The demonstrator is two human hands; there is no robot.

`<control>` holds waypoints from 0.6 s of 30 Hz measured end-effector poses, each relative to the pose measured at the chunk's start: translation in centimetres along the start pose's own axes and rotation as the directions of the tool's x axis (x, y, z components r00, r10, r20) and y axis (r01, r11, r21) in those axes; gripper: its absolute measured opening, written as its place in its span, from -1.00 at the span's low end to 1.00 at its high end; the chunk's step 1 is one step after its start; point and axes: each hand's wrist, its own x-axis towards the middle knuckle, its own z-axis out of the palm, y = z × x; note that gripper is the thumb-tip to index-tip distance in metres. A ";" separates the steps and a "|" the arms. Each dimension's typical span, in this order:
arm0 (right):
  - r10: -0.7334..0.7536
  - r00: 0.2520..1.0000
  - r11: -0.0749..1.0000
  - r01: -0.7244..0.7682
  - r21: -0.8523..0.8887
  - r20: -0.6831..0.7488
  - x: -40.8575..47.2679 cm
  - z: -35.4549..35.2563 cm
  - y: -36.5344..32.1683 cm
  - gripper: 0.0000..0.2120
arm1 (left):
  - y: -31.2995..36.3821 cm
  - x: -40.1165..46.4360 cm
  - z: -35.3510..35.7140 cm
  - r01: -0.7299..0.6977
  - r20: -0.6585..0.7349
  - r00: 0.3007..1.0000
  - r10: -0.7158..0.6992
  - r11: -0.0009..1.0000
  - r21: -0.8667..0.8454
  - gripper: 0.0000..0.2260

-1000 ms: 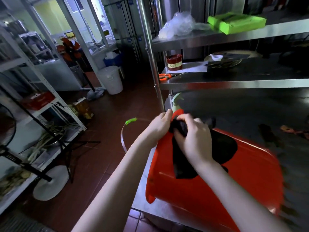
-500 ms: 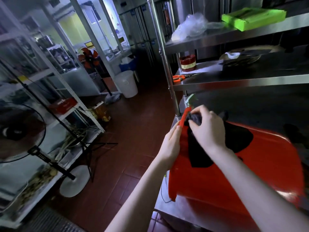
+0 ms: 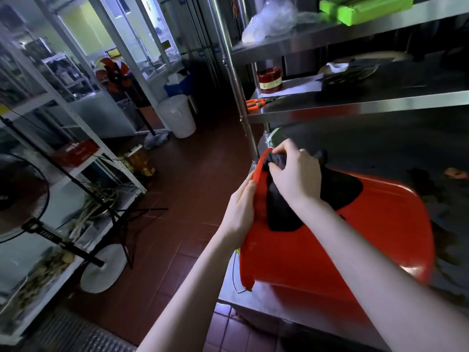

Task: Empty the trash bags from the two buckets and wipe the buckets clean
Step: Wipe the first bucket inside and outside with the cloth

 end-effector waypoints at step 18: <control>-0.174 0.983 0.985 0.174 0.011 -0.054 -3.7 -1.1 -0.7 -0.76 | 3.2 2.8 -0.6 0.380 0.085 0.925 -0.371 0.907 -0.179 -0.59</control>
